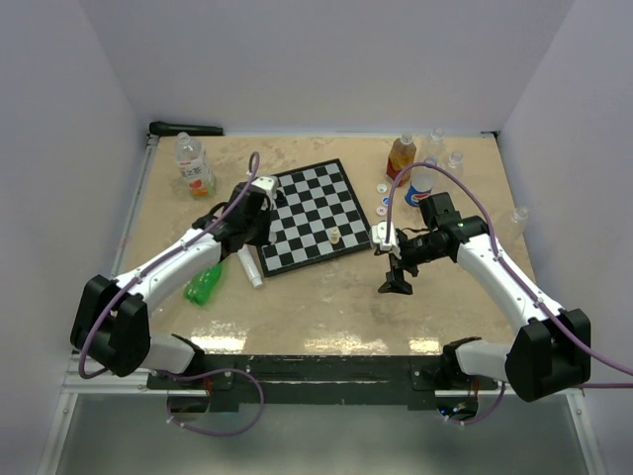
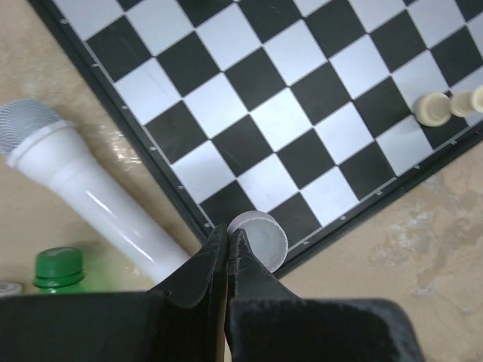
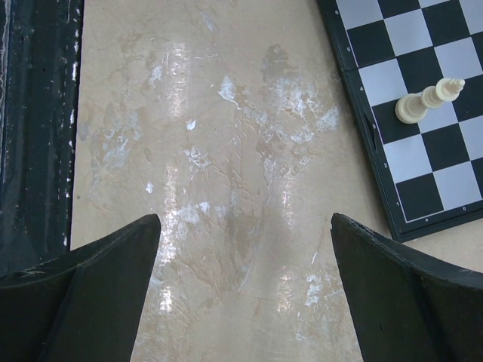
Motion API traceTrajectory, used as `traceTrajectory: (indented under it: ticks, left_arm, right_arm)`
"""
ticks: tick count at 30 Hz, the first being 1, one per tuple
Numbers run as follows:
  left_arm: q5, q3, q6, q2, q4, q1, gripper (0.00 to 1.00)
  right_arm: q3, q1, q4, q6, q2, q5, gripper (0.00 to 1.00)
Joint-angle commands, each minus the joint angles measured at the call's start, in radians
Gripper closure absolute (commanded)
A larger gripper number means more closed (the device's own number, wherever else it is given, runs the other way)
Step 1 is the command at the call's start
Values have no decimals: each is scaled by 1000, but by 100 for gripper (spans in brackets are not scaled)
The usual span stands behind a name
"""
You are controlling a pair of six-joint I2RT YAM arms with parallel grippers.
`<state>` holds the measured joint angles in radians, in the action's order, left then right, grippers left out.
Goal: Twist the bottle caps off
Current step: Pick up the bottle cap from the center of the board, then place the bottle cap at the center of the board.
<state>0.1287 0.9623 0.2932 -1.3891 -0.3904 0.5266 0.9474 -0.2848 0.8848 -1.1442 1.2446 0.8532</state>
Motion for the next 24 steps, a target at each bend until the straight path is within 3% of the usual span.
traceTrajectory:
  ticks: [1,8,24]
  left_arm:
    - [-12,26,-69,19,8,-86,100]
    - [17,24,-81,22,30,-160,100]
    - [120,75,-127,-54,44,-211,100]
  right_arm:
    - [-1,4,-14,6,-8,0,2]
    - [-1,4,-15,6,-7,-3,2]
    - [-1,4,-14,4,-8,-3,2]
